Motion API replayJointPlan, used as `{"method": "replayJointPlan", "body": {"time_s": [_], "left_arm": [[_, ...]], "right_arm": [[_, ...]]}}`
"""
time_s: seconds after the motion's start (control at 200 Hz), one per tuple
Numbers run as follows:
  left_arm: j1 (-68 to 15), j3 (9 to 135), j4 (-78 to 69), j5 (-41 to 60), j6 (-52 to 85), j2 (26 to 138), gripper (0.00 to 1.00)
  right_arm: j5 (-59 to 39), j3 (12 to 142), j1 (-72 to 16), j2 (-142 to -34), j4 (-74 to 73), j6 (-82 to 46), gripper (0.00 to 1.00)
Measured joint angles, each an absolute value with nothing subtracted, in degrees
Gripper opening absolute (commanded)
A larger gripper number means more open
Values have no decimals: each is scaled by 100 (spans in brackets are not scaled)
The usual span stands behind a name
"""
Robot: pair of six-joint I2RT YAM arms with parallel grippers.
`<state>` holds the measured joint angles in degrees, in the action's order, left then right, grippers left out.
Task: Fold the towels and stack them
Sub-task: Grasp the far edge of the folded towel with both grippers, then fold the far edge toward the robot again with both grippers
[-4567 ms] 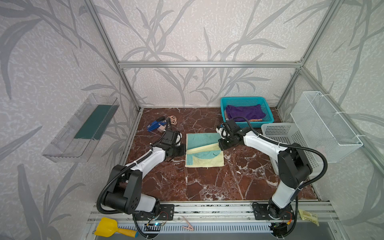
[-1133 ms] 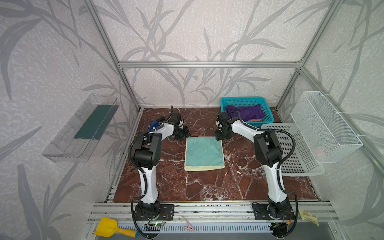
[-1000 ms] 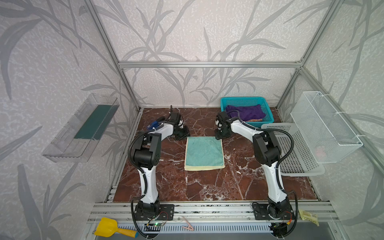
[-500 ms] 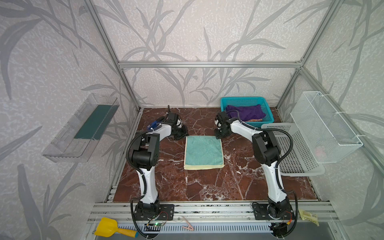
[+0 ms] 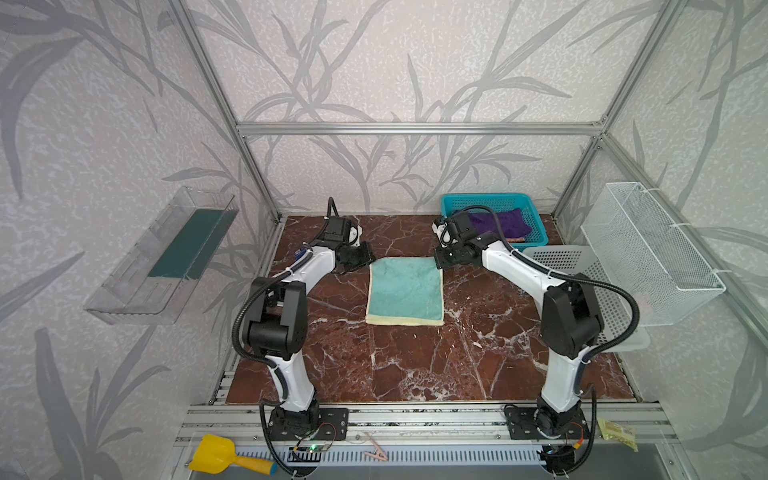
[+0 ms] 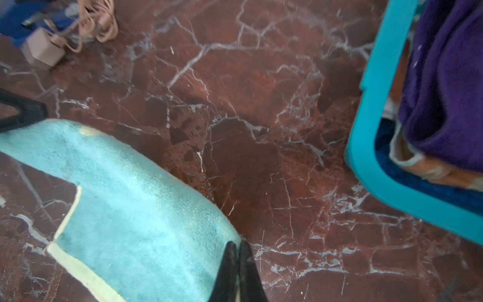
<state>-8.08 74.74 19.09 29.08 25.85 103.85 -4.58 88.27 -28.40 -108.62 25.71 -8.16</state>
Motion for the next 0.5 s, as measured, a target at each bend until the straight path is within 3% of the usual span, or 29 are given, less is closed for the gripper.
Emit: {"method": "replayJointPlan", "body": {"time_s": [0.295, 0.5], "left_arm": [[-810, 6090, 1402, 2871, 2532, 9784, 0], [-819, 5485, 1157, 2869, 2539, 9518, 0]], "right_arm": [[-810, 7214, -2858, -10680, 1627, -646, 0], [-932, 6888, -2888, -10619, 1341, -582, 0]]}}
